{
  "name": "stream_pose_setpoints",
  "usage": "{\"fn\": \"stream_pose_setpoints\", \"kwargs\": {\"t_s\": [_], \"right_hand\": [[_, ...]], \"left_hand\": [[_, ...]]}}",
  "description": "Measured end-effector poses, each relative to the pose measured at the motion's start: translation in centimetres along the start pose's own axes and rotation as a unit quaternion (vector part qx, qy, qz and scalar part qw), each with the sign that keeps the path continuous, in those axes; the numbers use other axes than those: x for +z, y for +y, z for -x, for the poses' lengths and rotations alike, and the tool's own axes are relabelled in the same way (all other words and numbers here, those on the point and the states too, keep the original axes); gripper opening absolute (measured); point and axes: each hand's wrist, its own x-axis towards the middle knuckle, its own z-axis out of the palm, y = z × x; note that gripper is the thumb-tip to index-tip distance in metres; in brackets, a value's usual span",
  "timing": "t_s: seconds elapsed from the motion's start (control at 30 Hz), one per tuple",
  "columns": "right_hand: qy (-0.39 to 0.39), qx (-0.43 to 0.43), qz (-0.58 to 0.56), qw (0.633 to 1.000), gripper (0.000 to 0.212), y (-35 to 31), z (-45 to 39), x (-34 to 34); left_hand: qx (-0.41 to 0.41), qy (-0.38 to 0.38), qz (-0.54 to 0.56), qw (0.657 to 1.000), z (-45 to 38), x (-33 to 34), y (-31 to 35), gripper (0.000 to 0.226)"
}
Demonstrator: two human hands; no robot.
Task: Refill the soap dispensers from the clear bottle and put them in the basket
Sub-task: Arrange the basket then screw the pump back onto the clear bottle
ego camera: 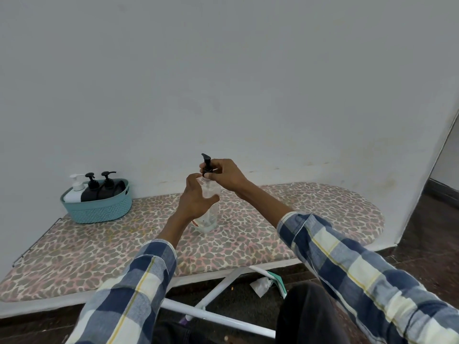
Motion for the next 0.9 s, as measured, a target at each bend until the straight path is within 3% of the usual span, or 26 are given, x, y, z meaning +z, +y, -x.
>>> {"fn": "stream_pose_setpoints", "kwargs": {"t_s": [0.07,0.23,0.43,0.6,0.77,0.9], "right_hand": [[0.028,-0.006,0.023,0.999,0.024,0.1,0.0,0.4],[0.051,-0.02,0.049,0.997,0.045,0.1,0.6,1.1],[-0.02,-0.004,0.013,1.0,0.033,-0.5,0.4,0.5],[0.028,-0.011,0.011,0.999,0.02,0.0,0.5,1.1],[0.08,-0.028,0.024,0.996,0.043,0.4,0.4,2.0],[0.064,-0.04,0.042,0.996,0.041,0.4,0.4,1.6]], "left_hand": [[0.002,-0.004,-0.002,1.0,0.0,-0.1,-0.1,0.087],[0.019,-0.006,-0.016,1.0,-0.1,-0.2,0.1,0.083],[-0.001,0.002,0.021,1.0,-0.1,-0.4,-0.8,0.084],[0.001,0.008,0.03,0.999,0.2,-0.3,-0.8,0.083],[0.001,0.004,0.027,1.0,0.3,-0.4,-0.6,0.083],[-0.003,0.0,0.015,1.0,0.5,-0.5,-0.2,0.084]]}}
